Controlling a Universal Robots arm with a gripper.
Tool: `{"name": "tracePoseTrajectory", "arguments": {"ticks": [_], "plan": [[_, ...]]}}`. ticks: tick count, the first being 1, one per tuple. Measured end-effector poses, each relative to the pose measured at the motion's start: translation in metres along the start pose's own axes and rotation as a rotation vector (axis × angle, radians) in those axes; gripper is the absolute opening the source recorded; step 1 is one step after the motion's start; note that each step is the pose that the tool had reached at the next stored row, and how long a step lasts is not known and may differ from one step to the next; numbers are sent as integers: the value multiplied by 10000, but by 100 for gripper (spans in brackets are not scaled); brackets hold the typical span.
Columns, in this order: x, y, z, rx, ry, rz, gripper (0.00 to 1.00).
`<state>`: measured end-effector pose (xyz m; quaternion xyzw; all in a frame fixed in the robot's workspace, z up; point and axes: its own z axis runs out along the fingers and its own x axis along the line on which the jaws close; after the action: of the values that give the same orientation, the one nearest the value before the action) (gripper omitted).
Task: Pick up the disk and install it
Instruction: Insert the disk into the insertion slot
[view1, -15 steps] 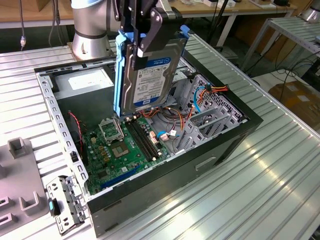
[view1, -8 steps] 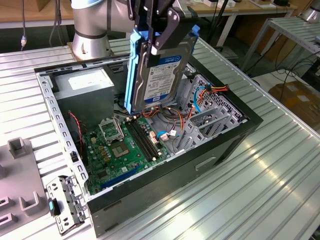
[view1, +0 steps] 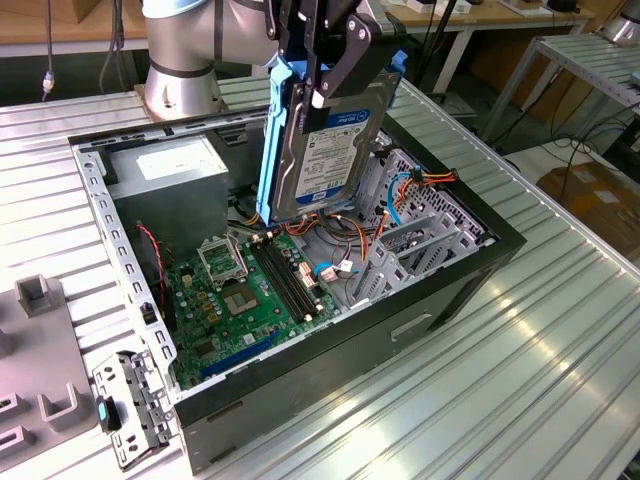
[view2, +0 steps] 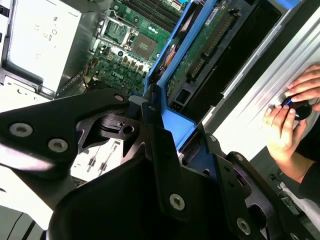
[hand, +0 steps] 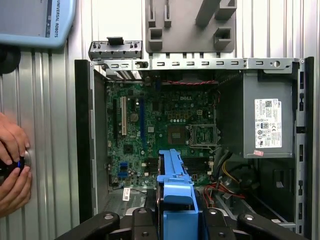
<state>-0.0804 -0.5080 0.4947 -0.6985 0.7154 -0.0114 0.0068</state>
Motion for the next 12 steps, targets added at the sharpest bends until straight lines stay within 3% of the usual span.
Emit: {"name": "tracePoseTrajectory", "arguments": {"ticks": [3,12], "plan": [[0,-5,0,0,-1,-1,37],[-3,-132,3,0,2,0,37]]}}
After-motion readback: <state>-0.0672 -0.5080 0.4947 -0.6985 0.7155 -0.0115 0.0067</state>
